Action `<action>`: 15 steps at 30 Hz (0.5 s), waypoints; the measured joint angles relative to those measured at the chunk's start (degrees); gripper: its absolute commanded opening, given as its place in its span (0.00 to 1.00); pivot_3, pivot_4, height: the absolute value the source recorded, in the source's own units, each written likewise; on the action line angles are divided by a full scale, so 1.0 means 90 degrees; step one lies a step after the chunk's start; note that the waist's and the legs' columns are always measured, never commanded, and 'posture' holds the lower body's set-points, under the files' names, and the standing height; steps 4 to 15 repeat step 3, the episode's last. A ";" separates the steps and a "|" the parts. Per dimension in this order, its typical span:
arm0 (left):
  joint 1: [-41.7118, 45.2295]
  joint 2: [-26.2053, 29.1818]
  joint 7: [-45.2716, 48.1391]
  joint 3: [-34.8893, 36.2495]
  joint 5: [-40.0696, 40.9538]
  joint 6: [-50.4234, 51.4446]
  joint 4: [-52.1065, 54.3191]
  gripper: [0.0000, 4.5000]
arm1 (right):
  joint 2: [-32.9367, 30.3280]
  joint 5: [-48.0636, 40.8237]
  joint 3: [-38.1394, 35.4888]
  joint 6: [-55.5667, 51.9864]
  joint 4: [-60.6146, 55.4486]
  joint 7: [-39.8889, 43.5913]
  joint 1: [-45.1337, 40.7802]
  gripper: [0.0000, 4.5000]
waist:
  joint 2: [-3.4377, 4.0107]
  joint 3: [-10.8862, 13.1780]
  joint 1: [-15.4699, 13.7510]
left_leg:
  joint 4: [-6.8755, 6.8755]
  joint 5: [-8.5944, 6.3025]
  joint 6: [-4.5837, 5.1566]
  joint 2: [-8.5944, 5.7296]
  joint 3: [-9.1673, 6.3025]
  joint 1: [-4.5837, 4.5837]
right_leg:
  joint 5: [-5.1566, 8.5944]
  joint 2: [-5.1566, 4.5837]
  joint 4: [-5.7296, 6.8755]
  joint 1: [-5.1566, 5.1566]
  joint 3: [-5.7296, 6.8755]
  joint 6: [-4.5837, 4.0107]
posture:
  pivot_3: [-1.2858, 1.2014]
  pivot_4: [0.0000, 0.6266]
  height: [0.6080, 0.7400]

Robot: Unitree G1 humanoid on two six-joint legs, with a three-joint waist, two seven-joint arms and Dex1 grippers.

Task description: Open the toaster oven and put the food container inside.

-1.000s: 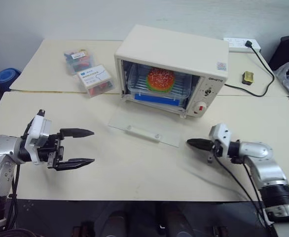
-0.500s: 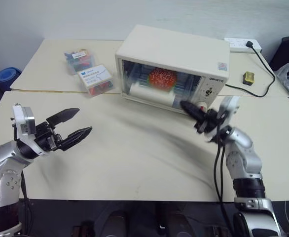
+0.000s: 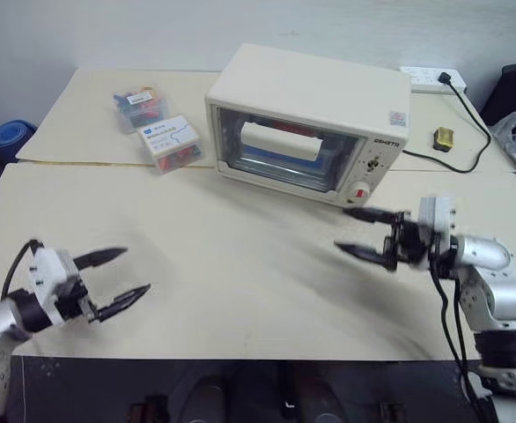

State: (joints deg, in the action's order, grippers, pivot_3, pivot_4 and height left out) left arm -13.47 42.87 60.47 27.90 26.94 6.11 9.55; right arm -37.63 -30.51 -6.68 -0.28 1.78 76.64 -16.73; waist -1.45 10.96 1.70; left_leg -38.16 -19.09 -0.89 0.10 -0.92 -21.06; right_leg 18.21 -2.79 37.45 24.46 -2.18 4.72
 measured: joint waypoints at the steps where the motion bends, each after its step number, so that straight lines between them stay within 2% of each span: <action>1: -0.0118 0.0029 0.0046 0.0029 -0.0003 0.0001 -0.0009 1.00 | -0.0022 0.0027 0.0000 0.0134 0.0014 0.0147 0.0136 0.99 | 0.0000 0.0000 -0.0003 | 0.0000 0.0000 0.0000 0.0001 -0.0003 0.0006 | 0.0000 0.0000 0.0000 -0.0007 0.0002 -0.0001 | 0.52 0.24 1.00; 3: -0.0196 0.0028 0.0033 0.0067 -0.0022 -0.0027 -0.0014 1.00 | -0.0042 0.0092 0.0018 0.0352 0.0120 0.0374 0.0375 0.99 | 0.0000 0.0000 -0.0015 | 0.0000 0.0000 0.0000 0.0000 -0.0006 0.0012 | -0.0001 -0.0004 0.0001 -0.0014 0.0004 -0.0003 | 0.52 0.24 1.00; 15: -0.0196 0.0028 0.0033 0.0067 -0.0022 -0.0027 -0.0014 1.00 | -0.0042 0.0092 0.0018 0.0352 0.0120 0.0374 0.0375 0.99 | 0.0000 0.0000 -0.0015 | 0.0000 0.0000 0.0000 0.0000 -0.0006 0.0012 | -0.0001 -0.0004 0.0001 -0.0014 0.0004 -0.0003 | 0.52 0.24 1.00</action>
